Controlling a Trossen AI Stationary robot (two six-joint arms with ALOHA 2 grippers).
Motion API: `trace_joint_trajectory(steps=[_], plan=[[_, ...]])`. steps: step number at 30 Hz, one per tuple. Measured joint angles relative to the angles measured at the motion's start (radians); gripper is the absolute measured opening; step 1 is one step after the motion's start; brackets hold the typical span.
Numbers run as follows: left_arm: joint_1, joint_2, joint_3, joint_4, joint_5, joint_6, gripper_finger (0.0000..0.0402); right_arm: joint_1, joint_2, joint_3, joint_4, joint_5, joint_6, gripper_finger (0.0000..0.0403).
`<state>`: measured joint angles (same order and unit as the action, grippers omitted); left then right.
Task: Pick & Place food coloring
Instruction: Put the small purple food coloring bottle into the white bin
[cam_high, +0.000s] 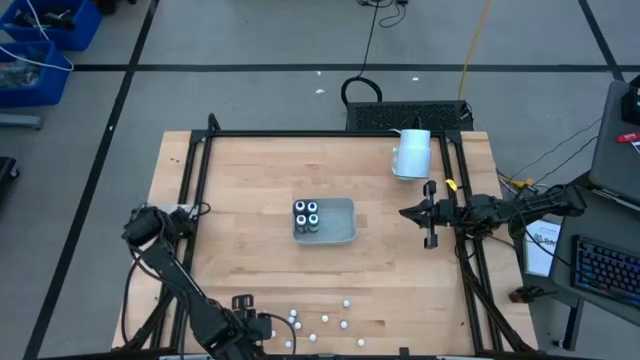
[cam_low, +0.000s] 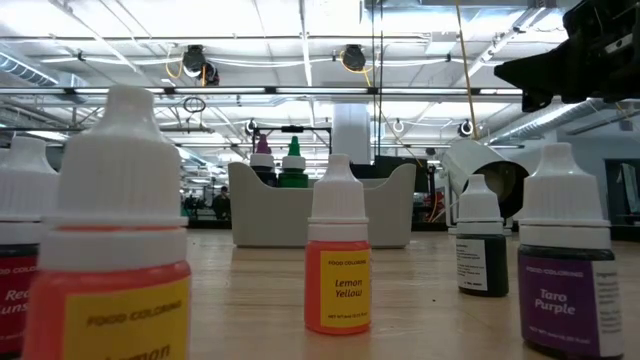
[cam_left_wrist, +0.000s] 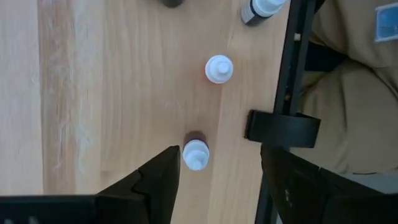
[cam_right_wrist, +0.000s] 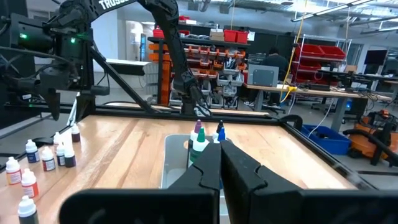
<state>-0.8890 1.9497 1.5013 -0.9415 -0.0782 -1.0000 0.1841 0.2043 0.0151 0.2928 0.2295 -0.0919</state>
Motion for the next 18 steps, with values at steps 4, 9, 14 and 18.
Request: trace_joint_trajectory(steps=[4, 9, 14, 18], plan=[[0.0, 0.004, -0.011, 0.003, -0.006, 0.01, 0.0228, 0.0, 0.0, 0.0, 0.001, 0.0, -0.005, 0.0], [0.0, 0.003, -0.055, 0.01, -0.004, 0.0, 0.0228, 0.0, 0.0, 0.0, 0.001, 0.0, -0.006, 0.0], [0.002, 0.004, -0.102, 0.034, 0.009, -0.024, 0.0228, 0.0, 0.0, 0.0, 0.0, 0.0, -0.006, 0.0], [0.002, 0.003, -0.113, 0.037, 0.026, -0.024, 0.0228, 0.0, 0.0, 0.0, 0.0, 0.0, -0.005, 0.0]])
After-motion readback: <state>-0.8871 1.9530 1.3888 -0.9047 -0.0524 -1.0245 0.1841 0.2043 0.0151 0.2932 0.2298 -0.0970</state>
